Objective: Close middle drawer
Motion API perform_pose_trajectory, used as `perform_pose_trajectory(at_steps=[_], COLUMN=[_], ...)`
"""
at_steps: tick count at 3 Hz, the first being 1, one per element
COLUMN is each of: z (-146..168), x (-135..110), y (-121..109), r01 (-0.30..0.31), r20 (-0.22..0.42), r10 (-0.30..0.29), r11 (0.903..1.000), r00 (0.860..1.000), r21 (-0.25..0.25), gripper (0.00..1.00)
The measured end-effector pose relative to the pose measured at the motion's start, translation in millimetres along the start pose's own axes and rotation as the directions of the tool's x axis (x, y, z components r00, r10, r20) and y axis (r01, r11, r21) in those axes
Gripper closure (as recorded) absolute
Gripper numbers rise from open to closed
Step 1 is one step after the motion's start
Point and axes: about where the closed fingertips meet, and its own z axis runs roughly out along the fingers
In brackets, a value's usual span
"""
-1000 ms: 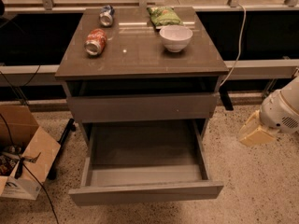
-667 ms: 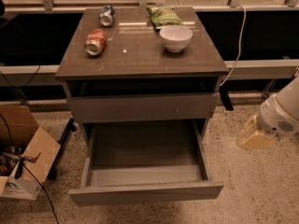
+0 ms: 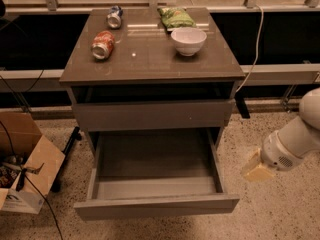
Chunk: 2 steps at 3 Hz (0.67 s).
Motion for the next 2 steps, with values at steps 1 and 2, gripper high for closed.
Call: perform_pose_trajectory(at_steps=[1,2], z=[45.1,53.5], x=[19.8,22.4], y=[-12.3,-14.6], r01=[-0.018,-0.023], r20=[0.032,0.037], r10=[0.019,0.024], r11=[0.9997,0.9995], r00=[0.999,0.999], r21=[-0.016,-0.021], gripper=[1.00,1.00])
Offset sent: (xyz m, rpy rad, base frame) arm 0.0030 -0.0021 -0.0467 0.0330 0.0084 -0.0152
